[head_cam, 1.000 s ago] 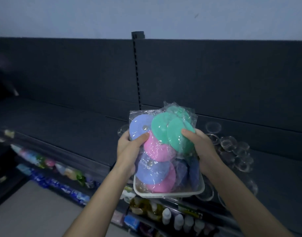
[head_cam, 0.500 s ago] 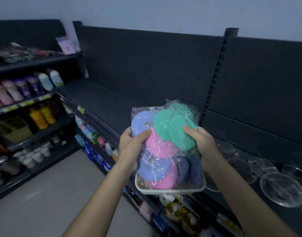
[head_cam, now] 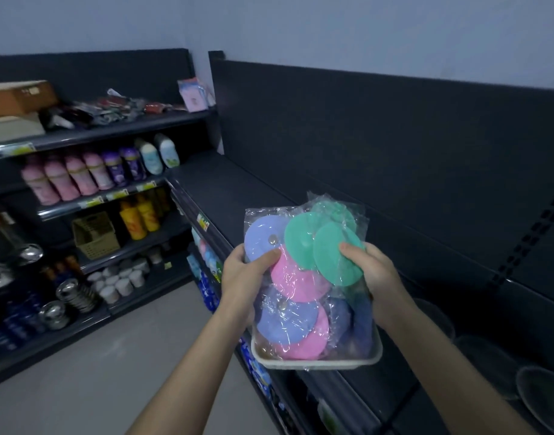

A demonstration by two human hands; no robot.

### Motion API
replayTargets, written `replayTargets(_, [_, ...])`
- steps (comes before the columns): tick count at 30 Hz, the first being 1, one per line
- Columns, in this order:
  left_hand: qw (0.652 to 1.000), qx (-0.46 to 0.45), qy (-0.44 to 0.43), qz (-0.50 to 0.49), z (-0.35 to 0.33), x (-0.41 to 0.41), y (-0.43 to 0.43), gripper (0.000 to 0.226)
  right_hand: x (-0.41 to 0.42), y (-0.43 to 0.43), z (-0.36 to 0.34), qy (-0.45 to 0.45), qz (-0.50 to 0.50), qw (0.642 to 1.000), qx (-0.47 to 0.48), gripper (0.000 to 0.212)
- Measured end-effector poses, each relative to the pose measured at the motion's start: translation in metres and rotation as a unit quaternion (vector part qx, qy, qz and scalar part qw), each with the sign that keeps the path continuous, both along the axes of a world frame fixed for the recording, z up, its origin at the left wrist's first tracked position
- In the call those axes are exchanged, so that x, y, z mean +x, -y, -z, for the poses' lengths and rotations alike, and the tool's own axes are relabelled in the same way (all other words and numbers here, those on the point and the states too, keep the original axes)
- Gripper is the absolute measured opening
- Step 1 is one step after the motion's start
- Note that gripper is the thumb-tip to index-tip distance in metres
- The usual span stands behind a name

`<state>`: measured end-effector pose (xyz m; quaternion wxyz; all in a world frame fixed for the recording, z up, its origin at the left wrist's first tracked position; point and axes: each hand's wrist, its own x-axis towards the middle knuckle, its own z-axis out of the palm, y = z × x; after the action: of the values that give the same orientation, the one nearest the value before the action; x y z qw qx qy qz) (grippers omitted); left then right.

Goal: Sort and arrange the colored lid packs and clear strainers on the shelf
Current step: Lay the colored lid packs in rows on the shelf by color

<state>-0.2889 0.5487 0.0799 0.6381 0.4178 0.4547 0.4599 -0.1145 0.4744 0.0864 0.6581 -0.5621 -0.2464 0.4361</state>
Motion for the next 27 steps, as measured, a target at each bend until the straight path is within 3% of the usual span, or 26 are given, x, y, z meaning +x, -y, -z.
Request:
replayTargets(11, [1.0,-0.005,0.011,0.004,0.011,-0.035,-0.124,0.036,-0.031,-0.131,0.017,0.014,-0.009,1.0,-0.025,0.029])
replayTargets(15, [0.999,-0.001,0.014,0.031,0.014,-0.059,-0.179,0.033,-0.059,-0.179,0.021,-0.013,0.023,0.999,-0.018,0.02])
replayTargets(27, [0.996,0.014,-0.017,0.089,0.017,-0.124,-0.341,0.031,-0.139,-0.315,0.015,-0.031,0.11,0.993,-0.012,0.019])
